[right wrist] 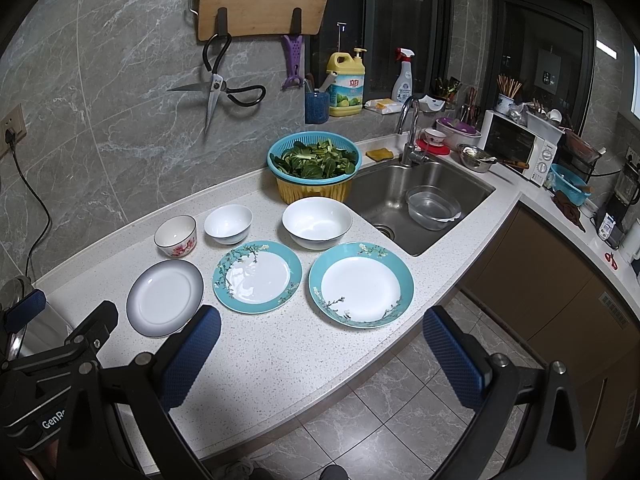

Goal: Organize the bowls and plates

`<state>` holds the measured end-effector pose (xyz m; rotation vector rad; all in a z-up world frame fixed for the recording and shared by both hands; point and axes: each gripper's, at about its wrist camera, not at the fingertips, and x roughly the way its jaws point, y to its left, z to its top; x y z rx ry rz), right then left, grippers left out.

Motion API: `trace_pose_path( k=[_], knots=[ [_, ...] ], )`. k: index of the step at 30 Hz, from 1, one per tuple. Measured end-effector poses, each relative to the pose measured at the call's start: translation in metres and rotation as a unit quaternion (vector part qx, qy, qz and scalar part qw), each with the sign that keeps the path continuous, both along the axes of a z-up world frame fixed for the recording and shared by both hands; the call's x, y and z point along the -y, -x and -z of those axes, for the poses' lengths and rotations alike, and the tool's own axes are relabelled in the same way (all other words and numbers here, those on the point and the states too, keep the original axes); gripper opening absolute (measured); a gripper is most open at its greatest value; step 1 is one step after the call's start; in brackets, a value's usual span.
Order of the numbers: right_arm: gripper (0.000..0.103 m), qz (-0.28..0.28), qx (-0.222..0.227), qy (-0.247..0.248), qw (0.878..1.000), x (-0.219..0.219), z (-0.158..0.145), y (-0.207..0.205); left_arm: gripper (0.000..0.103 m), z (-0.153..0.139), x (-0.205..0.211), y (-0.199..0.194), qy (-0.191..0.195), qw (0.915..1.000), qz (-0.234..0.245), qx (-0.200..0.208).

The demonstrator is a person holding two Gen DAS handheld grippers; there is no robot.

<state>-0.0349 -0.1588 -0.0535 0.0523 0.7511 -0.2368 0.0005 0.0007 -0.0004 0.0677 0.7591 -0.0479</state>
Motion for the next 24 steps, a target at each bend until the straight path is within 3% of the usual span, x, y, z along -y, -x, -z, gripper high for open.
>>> trace_pose_path(
  k=[20, 24],
  knots=[
    [0.103, 0.000, -0.002, 0.000, 1.000, 0.001, 0.000, -0.006, 0.103, 0.001, 0.000, 0.000, 0.001, 1.0000, -0.001, -0.003],
    [0.103, 0.001, -0.004, 0.000, 1.000, 0.000, -0.002, -0.008, 0.103, 0.020, -0.006, -0.009, 0.002, 1.0000, -0.002, -0.009]
  ],
)
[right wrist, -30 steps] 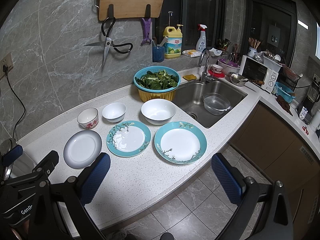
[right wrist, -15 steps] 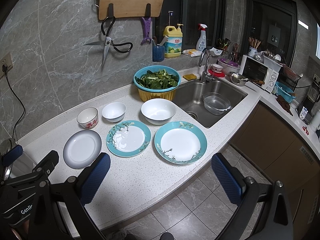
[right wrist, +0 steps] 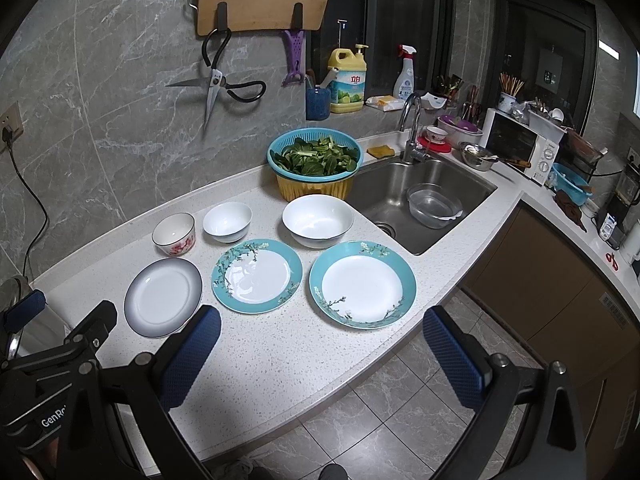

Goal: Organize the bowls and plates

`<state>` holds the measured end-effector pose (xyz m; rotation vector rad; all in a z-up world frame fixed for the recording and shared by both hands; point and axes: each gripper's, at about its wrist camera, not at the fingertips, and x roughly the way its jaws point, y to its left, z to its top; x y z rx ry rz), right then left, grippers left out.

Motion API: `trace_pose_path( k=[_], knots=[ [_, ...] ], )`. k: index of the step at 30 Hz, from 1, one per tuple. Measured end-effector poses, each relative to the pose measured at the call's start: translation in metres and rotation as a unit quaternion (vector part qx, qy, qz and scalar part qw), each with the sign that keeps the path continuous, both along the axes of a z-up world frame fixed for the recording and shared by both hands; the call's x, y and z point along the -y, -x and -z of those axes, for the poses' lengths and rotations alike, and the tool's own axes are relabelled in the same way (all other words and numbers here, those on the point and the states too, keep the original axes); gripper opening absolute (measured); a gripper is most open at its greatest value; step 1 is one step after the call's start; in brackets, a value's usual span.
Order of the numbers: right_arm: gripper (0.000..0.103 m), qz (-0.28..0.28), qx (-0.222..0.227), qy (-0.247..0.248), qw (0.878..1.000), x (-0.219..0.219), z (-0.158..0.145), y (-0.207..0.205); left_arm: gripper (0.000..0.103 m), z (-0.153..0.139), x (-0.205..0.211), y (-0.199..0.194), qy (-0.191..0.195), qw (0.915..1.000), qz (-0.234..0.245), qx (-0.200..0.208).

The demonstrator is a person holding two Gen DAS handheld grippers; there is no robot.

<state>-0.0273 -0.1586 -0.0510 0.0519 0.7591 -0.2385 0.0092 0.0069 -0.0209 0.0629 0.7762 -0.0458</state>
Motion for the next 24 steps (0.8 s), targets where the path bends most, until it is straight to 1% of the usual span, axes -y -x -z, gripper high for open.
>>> trace_pose_path(
  k=[1, 2, 4, 5, 6, 7, 8, 9, 10, 12, 13, 16, 18, 21, 23, 24],
  knots=[
    [0.103, 0.000, -0.001, 0.000, 1.000, -0.001, -0.002, 0.000, 0.103, 0.005, -0.003, -0.002, 0.000, 1.0000, -0.001, -0.002],
    [0.103, 0.001, -0.003, 0.000, 1.000, -0.001, 0.004, 0.000, 0.103, 0.004, -0.006, -0.003, 0.000, 1.0000, -0.001, -0.002],
    [0.103, 0.001, -0.008, 0.000, 1.000, -0.002, 0.015, -0.003, 0.103, 0.017, -0.020, -0.010, 0.000, 0.9999, -0.005, -0.009],
    [0.103, 0.001, -0.011, 0.000, 1.000, -0.007, 0.021, -0.004, 0.103, 0.016, -0.023, -0.013, 0.001, 0.9999, -0.007, -0.013],
    [0.103, 0.001, -0.011, 0.000, 1.000, -0.007, 0.020, -0.004, 0.103, 0.021, -0.028, -0.014, 0.001, 0.9998, -0.009, -0.016],
    [0.103, 0.001, -0.016, -0.001, 1.000, -0.012, 0.028, -0.007, 0.103, 0.022, -0.031, -0.017, 0.001, 0.9998, -0.010, -0.019],
    [0.103, 0.001, -0.018, -0.001, 1.000, -0.015, 0.030, -0.010, 0.103, 0.030, -0.040, -0.020, 0.002, 0.9996, -0.016, -0.025],
    [0.103, 0.000, -0.020, -0.001, 1.000, -0.018, 0.026, -0.019, 0.103, 0.037, -0.048, -0.021, 0.004, 0.9993, -0.021, -0.030],
    [0.103, -0.002, -0.028, -0.005, 1.000, -0.024, 0.030, -0.025, 0.103, 0.042, -0.055, -0.024, 0.006, 0.9990, -0.026, -0.037],
    [0.103, 0.002, -0.042, -0.009, 0.999, -0.030, 0.043, -0.029, 0.103, 0.061, -0.075, -0.028, 0.003, 0.9979, -0.038, -0.052],
    [0.103, 0.002, -0.046, -0.011, 0.999, -0.031, 0.044, -0.032, 0.103, 0.071, -0.084, -0.032, -0.003, 0.9969, -0.045, -0.065],
    [0.103, 0.006, -0.071, -0.022, 0.997, -0.044, 0.070, -0.042, 0.103, 0.105, -0.119, -0.040, -0.006, 0.9938, -0.055, -0.096],
    [0.103, 0.004, -0.084, -0.027, 0.996, -0.054, 0.082, -0.049, 0.103, 0.126, -0.141, -0.044, -0.005, 0.9929, -0.055, -0.105],
    [0.103, -0.012, -0.089, -0.056, 0.994, -0.069, 0.103, -0.056, 0.103, 0.151, -0.171, -0.052, 0.002, 0.9933, -0.047, -0.105],
    [0.103, -0.042, -0.078, -0.107, 0.990, -0.078, 0.120, -0.060, 0.103, 0.161, -0.186, -0.061, 0.013, 0.9944, -0.044, -0.095],
    [0.103, -0.056, -0.072, -0.125, 0.988, -0.081, 0.124, -0.064, 0.103, 0.166, -0.191, -0.067, 0.014, 0.9939, -0.041, -0.101]
  ],
)
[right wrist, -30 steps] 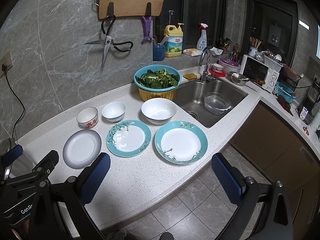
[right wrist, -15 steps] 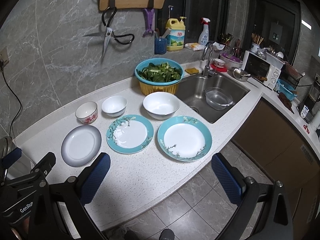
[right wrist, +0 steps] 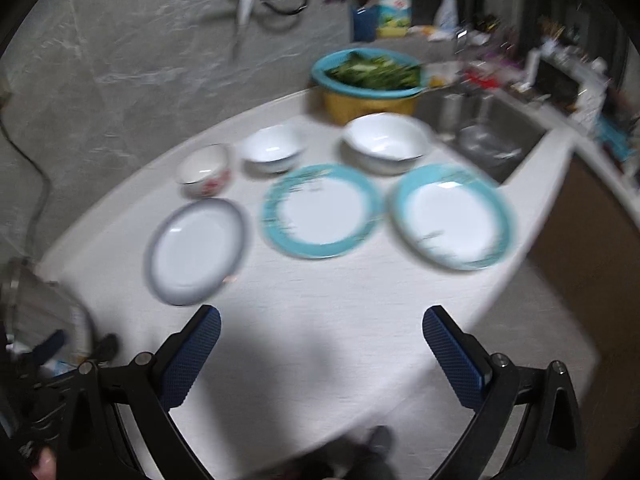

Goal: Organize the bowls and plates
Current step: 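Move both grippers down to the rim of the grey-rimmed white plate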

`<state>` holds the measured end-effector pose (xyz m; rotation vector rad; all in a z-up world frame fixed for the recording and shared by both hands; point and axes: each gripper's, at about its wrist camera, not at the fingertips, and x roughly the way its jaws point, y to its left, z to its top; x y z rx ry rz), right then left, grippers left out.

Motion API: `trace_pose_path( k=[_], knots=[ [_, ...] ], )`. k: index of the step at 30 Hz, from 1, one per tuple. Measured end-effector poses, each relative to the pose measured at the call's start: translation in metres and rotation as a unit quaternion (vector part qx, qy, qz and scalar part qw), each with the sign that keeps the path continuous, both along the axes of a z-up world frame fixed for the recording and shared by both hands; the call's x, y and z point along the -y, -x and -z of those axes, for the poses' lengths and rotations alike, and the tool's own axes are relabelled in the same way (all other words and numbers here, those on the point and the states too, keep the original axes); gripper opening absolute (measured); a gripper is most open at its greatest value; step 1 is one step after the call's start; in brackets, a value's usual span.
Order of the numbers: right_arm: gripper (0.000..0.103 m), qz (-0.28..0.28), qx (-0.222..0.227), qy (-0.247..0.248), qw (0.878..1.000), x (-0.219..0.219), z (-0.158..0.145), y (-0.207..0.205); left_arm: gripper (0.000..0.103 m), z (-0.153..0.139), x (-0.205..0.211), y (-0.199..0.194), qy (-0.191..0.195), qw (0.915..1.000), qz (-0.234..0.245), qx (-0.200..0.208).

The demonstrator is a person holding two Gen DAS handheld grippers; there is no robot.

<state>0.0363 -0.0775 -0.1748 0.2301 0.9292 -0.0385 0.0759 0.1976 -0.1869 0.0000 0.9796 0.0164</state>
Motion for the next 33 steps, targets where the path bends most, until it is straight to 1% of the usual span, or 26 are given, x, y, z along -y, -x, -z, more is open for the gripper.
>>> trace_pose_path(
  k=[1, 2, 3, 4, 5, 6, 8, 9, 10, 11, 12, 13, 16, 17, 19, 21, 22, 23, 24, 25, 26, 27, 28, 29, 30, 33],
  knots=[
    [0.103, -0.028, 0.010, -0.044, 0.999, -0.004, 0.009, -0.006, 0.103, 0.003, -0.003, -0.008, -0.001, 0.9999, 0.002, -0.012],
    [0.103, -0.047, 0.006, -0.077, 0.996, -0.005, 0.016, -0.012, 0.103, 0.010, -0.009, -0.019, -0.003, 0.9995, 0.005, -0.030],
    [0.103, -0.058, -0.009, -0.097, 0.993, -0.007, 0.024, -0.019, 0.103, 0.015, -0.011, -0.031, -0.003, 0.9990, 0.006, -0.044],
    [0.103, -0.064, -0.028, -0.105, 0.992, -0.009, 0.033, -0.026, 0.103, 0.018, -0.013, -0.044, -0.005, 0.9986, 0.006, -0.052],
    [0.103, -0.072, -0.042, -0.109, 0.991, -0.010, 0.041, -0.033, 0.103, 0.020, -0.016, -0.056, -0.010, 0.9986, 0.006, -0.051],
    [0.103, -0.075, -0.045, -0.112, 0.990, -0.009, 0.045, -0.037, 0.103, 0.024, -0.022, -0.071, -0.015, 0.9987, 0.005, -0.048],
    [0.103, -0.085, -0.058, -0.148, 0.984, -0.002, 0.058, -0.053, 0.103, 0.028, -0.027, -0.093, -0.014, 0.9978, -0.004, -0.064],
    [0.103, -0.089, -0.065, -0.174, 0.979, 0.001, 0.064, -0.064, 0.103, 0.032, -0.031, -0.109, -0.006, 0.9972, -0.005, -0.074],
    [0.103, -0.088, -0.074, -0.218, 0.969, 0.007, 0.075, -0.076, 0.103, 0.036, -0.035, -0.123, -0.003, 0.9966, -0.008, -0.082],
    [0.103, -0.085, -0.082, -0.241, 0.963, 0.010, 0.083, -0.085, 0.103, 0.039, -0.038, -0.135, -0.004, 0.9957, -0.015, -0.092],
    [0.103, -0.081, -0.094, -0.259, 0.958, 0.013, 0.092, -0.092, 0.103, 0.044, -0.042, -0.150, -0.007, 0.9946, -0.019, -0.102],
    [0.103, -0.083, -0.112, -0.280, 0.950, 0.014, 0.103, -0.106, 0.103, 0.047, -0.042, -0.161, -0.009, 0.9941, -0.019, -0.107],
    [0.103, -0.098, -0.142, -0.319, 0.932, 0.015, 0.122, -0.129, 0.102, 0.062, -0.047, -0.193, -0.013, 0.9904, -0.017, -0.137],
    [0.103, -0.099, -0.143, -0.327, 0.929, 0.015, 0.125, -0.134, 0.101, 0.066, -0.047, -0.200, -0.011, 0.9893, -0.017, -0.145],
    [0.102, -0.100, -0.147, -0.336, 0.925, 0.017, 0.130, -0.144, 0.101, 0.073, -0.048, -0.209, 0.007, 0.9886, -0.015, -0.150],
    [0.092, -0.101, -0.157, -0.334, 0.924, 0.018, 0.138, -0.155, 0.099, 0.081, -0.050, -0.216, 0.024, 0.9865, -0.018, -0.161],
    [0.083, -0.099, -0.164, -0.341, 0.920, 0.018, 0.145, -0.161, 0.097, 0.085, -0.048, -0.216, 0.022, 0.9852, -0.019, -0.169],
    [0.077, -0.095, -0.171, -0.347, 0.917, 0.019, 0.150, -0.165, 0.090, 0.089, -0.047, -0.220, 0.017, 0.9839, -0.016, -0.177],
    [0.076, -0.092, -0.177, -0.350, 0.915, 0.019, 0.154, -0.168, 0.084, 0.094, -0.045, -0.224, 0.009, 0.9829, -0.010, -0.184],
    [0.076, -0.090, -0.185, -0.348, 0.915, 0.018, 0.160, -0.170, 0.082, 0.098, -0.045, -0.228, 0.003, 0.9825, -0.007, -0.186],
    [0.071, -0.090, -0.185, -0.350, 0.914, 0.016, 0.162, -0.172, 0.076, 0.101, -0.045, -0.231, 0.006, 0.9822, -0.005, -0.188],
    [0.069, -0.092, -0.183, -0.351, 0.914, 0.016, 0.164, -0.173, 0.066, 0.103, -0.048, -0.234, 0.019, 0.9823, -0.006, -0.186],
    [0.066, -0.093, -0.180, -0.348, 0.915, 0.015, 0.164, -0.175, 0.061, 0.106, -0.052, -0.236, 0.038, 0.9817, -0.010, -0.186],
    [0.066, -0.092, -0.176, -0.344, 0.918, 0.014, 0.163, -0.176, 0.054, 0.109, -0.057, -0.239, 0.060, 0.9803, -0.015, -0.188],
    [0.066, -0.092, -0.173, -0.341, 0.919, 0.013, 0.163, -0.178, 0.051, 0.112, -0.060, -0.242, 0.070, 0.9793, -0.019, -0.189],
    [0.066, -0.092, -0.170, -0.337, 0.922, 0.012, 0.162, -0.182, 0.050, 0.117, -0.063, -0.250, 0.080, 0.9778, -0.023, -0.192]
  ],
)
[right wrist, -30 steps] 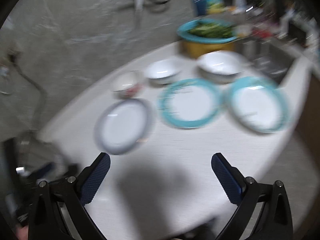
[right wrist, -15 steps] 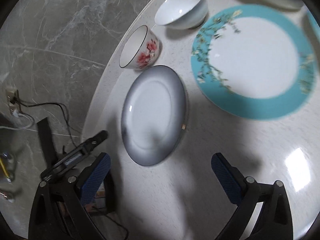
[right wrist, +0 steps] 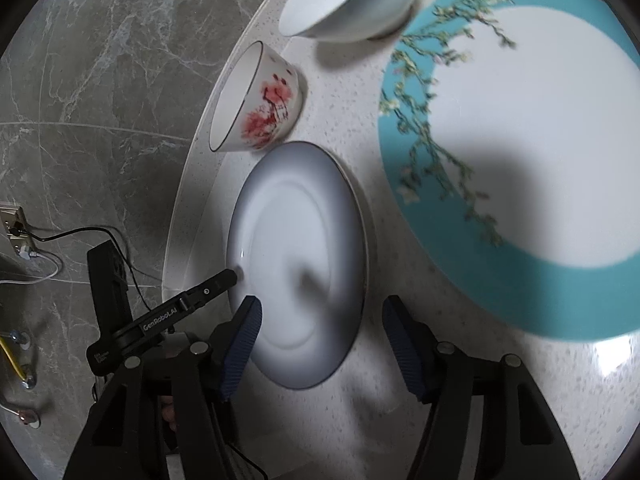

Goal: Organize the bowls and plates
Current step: 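Move both grippers down to the rim of the grey-rimmed white plate, then close both grippers on the grey-rimmed plate's rim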

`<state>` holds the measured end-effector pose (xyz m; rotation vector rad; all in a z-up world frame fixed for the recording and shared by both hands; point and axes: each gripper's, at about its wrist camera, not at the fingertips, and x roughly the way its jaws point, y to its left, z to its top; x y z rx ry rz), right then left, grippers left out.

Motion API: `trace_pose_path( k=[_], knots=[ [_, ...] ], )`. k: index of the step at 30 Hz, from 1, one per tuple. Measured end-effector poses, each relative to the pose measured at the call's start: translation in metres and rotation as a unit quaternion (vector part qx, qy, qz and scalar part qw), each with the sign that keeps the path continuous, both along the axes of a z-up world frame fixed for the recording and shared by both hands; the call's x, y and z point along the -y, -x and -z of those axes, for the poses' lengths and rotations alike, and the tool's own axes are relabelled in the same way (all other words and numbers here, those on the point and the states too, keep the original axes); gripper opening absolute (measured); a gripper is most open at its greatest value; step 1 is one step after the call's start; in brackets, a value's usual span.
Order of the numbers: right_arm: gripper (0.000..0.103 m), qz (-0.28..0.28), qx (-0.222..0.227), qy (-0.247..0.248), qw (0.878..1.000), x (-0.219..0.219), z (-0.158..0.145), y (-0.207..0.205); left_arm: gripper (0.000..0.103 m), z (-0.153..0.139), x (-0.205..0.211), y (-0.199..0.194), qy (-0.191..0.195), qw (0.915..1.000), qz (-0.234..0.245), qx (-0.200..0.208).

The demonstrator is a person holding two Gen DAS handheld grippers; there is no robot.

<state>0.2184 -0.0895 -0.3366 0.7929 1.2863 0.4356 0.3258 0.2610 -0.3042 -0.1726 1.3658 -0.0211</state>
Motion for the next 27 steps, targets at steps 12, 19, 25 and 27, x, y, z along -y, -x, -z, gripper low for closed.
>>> trace_pose_path(
  k=[12, 19, 25, 27],
  knots=[
    [0.066, 0.007, -0.010, -0.009, 1.000, -0.005, -0.005, -0.013, 0.048, 0.008, 0.001, -0.009, 0.023, 0.9997, 0.008, -0.002],
    [0.070, -0.018, -0.019, 0.004, 1.000, -0.012, -0.008, -0.019, 0.036, 0.005, 0.012, -0.015, 0.020, 0.9990, 0.039, -0.007],
    [0.075, -0.029, -0.021, 0.011, 0.999, -0.016, -0.009, -0.023, 0.031, 0.005, 0.008, -0.017, 0.033, 0.9989, 0.031, -0.011],
    [0.067, -0.038, -0.011, 0.038, 0.998, -0.019, -0.012, -0.022, 0.031, 0.004, 0.006, -0.017, 0.028, 0.9990, 0.032, -0.010]
  ],
)
